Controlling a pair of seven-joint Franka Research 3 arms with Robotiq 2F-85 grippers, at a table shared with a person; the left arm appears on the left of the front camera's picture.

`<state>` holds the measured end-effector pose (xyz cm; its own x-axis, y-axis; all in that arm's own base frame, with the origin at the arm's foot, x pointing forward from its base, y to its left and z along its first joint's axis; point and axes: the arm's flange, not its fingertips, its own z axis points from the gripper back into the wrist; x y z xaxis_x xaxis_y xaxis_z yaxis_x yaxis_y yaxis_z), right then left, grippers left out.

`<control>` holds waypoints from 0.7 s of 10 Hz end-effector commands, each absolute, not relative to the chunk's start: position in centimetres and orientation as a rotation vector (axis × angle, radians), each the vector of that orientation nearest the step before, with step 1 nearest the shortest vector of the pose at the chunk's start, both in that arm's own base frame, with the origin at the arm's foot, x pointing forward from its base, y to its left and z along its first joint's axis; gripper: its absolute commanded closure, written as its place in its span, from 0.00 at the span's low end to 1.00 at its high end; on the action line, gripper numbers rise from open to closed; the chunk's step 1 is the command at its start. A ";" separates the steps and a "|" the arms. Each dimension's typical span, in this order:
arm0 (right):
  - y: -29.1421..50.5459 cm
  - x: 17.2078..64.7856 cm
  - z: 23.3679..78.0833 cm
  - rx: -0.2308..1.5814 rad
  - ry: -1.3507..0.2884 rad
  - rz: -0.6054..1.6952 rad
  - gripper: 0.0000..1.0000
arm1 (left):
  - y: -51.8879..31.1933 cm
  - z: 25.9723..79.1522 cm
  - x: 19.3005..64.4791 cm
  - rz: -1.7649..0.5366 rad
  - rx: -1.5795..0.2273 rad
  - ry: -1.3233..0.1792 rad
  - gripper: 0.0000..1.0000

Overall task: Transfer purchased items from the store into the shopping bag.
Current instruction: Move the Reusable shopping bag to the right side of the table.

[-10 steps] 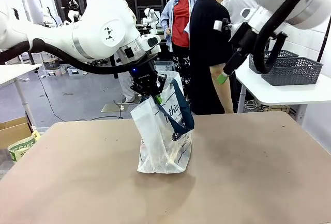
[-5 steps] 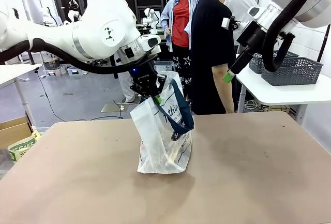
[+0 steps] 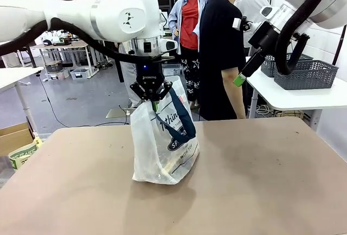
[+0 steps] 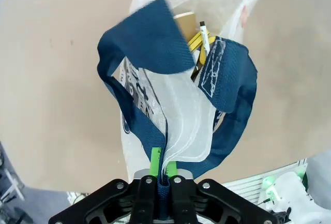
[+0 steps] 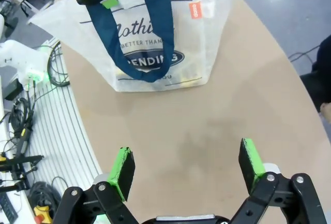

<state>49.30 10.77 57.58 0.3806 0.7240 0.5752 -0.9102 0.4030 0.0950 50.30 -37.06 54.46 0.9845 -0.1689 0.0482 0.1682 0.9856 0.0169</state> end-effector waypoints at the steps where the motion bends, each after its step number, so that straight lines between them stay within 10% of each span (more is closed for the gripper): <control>1: 10.9 49.3 57.6 0.433 -0.497 1.069 0.00 | -38.0 56.3 52.6 -0.156 0.040 -0.019 1.00; 7: 10.9 49.3 57.6 0.433 -0.497 1.069 0.00 | -32.2 62.6 54.6 -0.067 0.167 -0.121 1.00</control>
